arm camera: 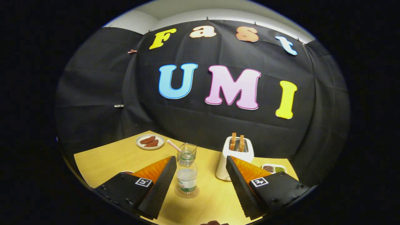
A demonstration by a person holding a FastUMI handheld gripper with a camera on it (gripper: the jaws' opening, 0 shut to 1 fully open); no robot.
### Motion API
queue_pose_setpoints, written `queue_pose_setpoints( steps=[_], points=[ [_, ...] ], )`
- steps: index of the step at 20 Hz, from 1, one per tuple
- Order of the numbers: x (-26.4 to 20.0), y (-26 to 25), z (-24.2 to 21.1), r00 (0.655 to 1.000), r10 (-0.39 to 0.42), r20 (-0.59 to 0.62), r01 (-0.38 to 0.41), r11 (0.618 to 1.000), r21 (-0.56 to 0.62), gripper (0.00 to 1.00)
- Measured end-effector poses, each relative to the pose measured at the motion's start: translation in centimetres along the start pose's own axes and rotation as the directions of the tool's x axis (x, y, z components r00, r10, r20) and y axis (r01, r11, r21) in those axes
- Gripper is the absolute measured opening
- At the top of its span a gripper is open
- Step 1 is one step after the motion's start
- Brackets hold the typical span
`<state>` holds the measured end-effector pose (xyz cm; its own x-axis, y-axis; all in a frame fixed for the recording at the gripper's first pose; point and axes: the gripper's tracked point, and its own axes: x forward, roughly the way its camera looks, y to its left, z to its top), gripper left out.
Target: Take the bottle from table, then pour the juice into the cup, finally place the bottle on the coaster
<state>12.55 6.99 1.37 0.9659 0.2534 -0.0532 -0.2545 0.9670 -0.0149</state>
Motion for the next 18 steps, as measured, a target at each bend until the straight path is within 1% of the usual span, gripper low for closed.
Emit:
queue_pose_setpoints(
  steps=[3,7,9,13,15,18],
  points=[
    [-4.3,-2.9,3.5,0.995,-0.095,0.027,0.095,0.995,-0.005,0.98],
    [-10.7,-5.4,6.6,0.982,-0.180,0.059,0.179,0.984,0.022,0.98],
    [-13.8,-7.0,6.9,0.968,-0.243,0.055,0.242,0.970,0.032,0.98],
    [-19.0,-7.7,6.2,0.951,-0.309,0.023,0.305,0.946,0.112,0.98],
    [-20.7,-7.9,5.0,0.946,-0.324,-0.002,0.322,0.941,0.100,0.98],
    [-22.7,-7.6,4.0,0.945,-0.325,-0.025,0.326,0.940,0.103,0.98]
  ],
)
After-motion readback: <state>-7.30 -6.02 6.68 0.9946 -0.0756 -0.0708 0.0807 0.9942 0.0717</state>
